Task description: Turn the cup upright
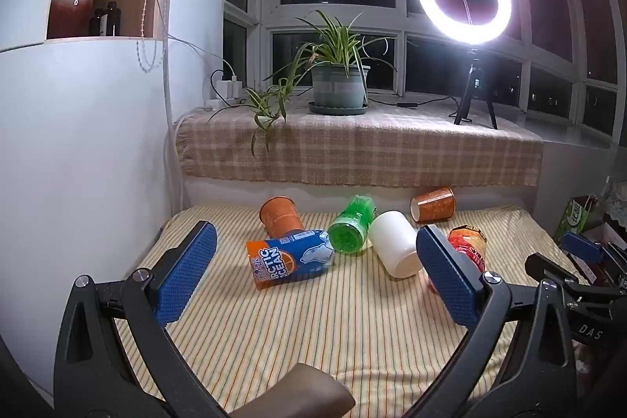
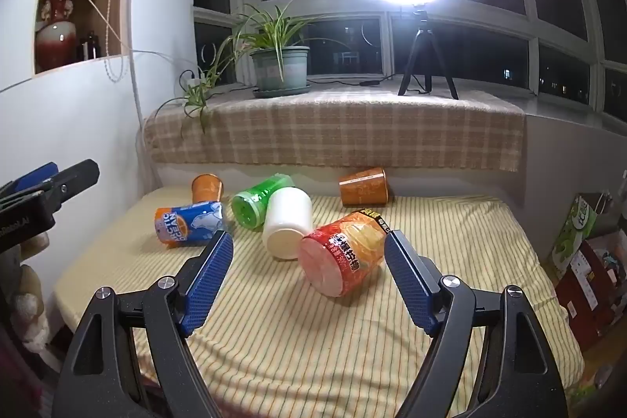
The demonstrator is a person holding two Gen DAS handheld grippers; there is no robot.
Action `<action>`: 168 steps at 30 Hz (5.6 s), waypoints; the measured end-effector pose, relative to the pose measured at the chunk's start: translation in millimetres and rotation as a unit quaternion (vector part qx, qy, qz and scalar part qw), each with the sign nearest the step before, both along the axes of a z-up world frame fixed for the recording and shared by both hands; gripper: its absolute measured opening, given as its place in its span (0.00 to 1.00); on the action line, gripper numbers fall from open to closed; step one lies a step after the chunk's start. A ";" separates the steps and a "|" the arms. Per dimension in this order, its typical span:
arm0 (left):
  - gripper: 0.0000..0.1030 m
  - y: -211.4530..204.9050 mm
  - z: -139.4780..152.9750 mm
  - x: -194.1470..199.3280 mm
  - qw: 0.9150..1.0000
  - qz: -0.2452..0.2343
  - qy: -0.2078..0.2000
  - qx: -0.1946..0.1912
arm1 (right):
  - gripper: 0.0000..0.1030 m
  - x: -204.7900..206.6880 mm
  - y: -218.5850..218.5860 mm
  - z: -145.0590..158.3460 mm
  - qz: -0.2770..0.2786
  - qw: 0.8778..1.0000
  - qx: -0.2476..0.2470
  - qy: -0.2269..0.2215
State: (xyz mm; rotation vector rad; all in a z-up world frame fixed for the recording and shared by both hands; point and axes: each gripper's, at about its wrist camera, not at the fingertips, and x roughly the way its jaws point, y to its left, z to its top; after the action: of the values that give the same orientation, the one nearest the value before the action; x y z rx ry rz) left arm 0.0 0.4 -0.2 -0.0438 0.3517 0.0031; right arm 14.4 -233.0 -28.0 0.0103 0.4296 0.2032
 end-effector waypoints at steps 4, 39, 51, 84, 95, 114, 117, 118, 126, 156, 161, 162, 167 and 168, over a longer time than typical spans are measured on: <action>1.00 1.3 0.1 -0.5 1.000 -0.002 0.000 0.005 | 0.77 0.5 0.0 1.7 -0.004 1.000 0.005 -0.002; 1.00 2.3 3.5 -3.1 1.000 0.005 -0.003 0.008 | 0.79 2.0 0.7 3.7 -0.013 1.000 -0.001 -0.007; 1.00 2.1 2.7 -3.0 1.000 0.005 -0.003 0.008 | 0.81 4.3 0.1 2.3 -0.015 1.000 -0.001 -0.004; 1.00 0.4 -1.0 -2.5 1.000 0.003 0.002 0.013 | 0.82 17.7 3.8 -5.4 -0.015 1.000 0.007 0.014; 1.00 -3.5 -13.6 32.5 0.999 -0.027 0.034 0.019 | 0.82 21.0 0.5 -11.0 -0.024 0.999 0.004 0.022; 0.99 -22.4 -48.5 213.8 0.958 -0.160 0.236 -0.013 | 0.82 15.0 -40.3 -39.4 -0.088 0.994 0.017 0.058; 0.93 -31.3 -56.9 244.2 0.950 -0.162 0.267 -0.020 | 0.82 13.1 -49.1 -43.4 -0.100 0.993 0.022 0.063; 0.93 -33.5 -59.0 250.8 0.948 -0.162 0.273 -0.020 | 0.82 12.6 -52.1 -43.9 -0.101 0.992 0.023 0.065; 0.82 -42.5 -90.5 306.2 0.933 -0.140 0.332 -0.024 | 0.82 11.0 -74.1 -51.3 -0.126 0.989 0.037 0.074; 0.63 -46.8 -119.9 347.0 0.919 -0.119 0.375 -0.028 | 0.82 11.4 -84.7 -59.5 -0.138 0.986 0.042 0.086; 0.63 -44.5 -98.6 330.4 0.933 -0.119 0.340 -0.007 | 0.82 10.1 -82.6 -57.7 -0.132 0.987 0.044 0.084; 0.63 -44.0 -95.1 327.0 0.935 -0.118 0.334 -0.006 | 0.82 10.2 -81.7 -57.3 -0.130 0.987 0.044 0.084; 0.63 -30.8 -66.1 295.3 0.946 -0.122 0.299 -0.019 | 0.82 12.7 -72.5 -53.3 -0.111 0.989 0.046 0.082; 0.63 -26.7 -61.2 288.4 0.947 -0.125 0.294 -0.023 | 0.82 13.0 -71.0 -53.1 -0.108 0.990 0.046 0.082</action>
State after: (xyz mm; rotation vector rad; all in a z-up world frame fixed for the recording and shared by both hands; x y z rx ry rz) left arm 288.4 -26.3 -61.3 -0.0433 0.9550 -0.2483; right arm 27.3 -304.0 -81.1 0.1654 0.5796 0.0078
